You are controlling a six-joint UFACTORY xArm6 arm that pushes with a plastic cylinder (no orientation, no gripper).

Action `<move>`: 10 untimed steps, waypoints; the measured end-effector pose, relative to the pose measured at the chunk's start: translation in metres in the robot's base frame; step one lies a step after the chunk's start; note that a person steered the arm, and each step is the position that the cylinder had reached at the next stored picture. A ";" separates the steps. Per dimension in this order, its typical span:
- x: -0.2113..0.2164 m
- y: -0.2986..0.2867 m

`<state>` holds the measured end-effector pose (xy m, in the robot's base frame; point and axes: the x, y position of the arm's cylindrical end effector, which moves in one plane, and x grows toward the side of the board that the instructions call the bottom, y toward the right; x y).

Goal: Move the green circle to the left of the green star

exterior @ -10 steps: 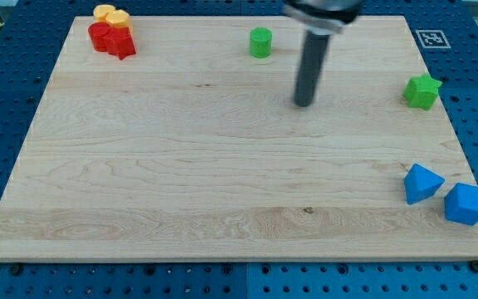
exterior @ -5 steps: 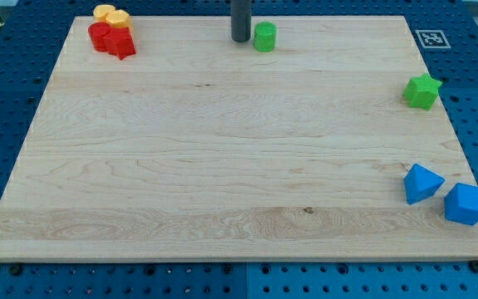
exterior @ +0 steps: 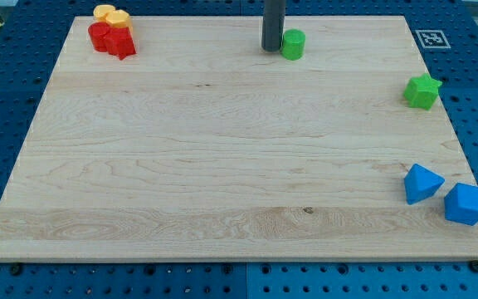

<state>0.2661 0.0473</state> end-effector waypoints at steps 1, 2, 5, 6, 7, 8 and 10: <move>-0.018 0.000; -0.018 0.010; 0.042 0.065; 0.066 0.088; 0.093 0.101; 0.112 0.108; 0.197 0.083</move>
